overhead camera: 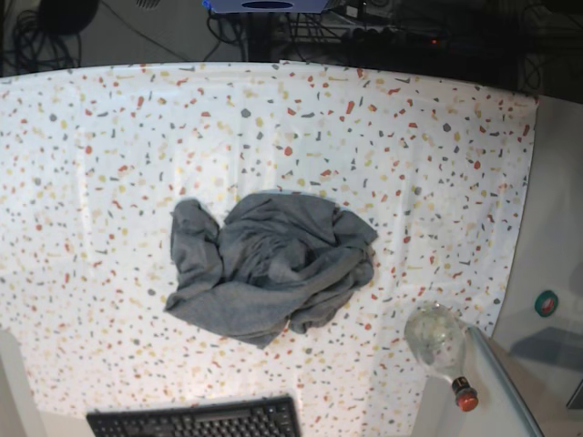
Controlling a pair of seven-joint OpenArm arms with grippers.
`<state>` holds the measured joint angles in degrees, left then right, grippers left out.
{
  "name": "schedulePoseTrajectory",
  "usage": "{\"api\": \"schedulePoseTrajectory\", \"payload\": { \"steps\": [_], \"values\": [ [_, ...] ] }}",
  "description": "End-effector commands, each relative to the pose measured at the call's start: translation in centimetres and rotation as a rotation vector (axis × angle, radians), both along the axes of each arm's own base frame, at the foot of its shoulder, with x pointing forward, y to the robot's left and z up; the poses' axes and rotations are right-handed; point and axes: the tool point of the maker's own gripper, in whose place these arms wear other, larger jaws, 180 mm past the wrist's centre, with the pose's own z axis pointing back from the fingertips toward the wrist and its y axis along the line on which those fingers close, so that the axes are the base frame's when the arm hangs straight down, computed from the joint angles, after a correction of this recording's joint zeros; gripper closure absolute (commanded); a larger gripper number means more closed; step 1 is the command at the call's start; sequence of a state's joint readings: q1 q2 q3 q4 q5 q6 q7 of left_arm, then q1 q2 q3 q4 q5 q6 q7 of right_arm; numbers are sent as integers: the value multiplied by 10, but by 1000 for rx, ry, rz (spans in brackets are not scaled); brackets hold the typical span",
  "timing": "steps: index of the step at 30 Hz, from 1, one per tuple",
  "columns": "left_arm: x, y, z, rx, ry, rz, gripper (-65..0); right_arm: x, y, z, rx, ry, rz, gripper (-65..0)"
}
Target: Layout the t-shirt on the table in an organized manner, then fold the t-shirt properly
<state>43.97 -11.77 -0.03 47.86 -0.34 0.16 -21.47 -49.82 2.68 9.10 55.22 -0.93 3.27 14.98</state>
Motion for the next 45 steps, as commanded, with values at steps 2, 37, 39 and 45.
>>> {"api": "schedulePoseTrajectory", "payload": {
  "steps": [2,37,39,45],
  "values": [
    [5,9,26,2,-61,16,0,13,-14,24,-43,-76,-6,0],
    [220,25,156,-24,-767,292,-148,484,251,244,192,-649,609,-387],
    [217,35,157,-1,-766,302,-143,501,274,240,194,-650,652,-390],
    [213,54,153,41,-650,344,-146,554,306,231,200,-661,718,-392]
  ]
}}
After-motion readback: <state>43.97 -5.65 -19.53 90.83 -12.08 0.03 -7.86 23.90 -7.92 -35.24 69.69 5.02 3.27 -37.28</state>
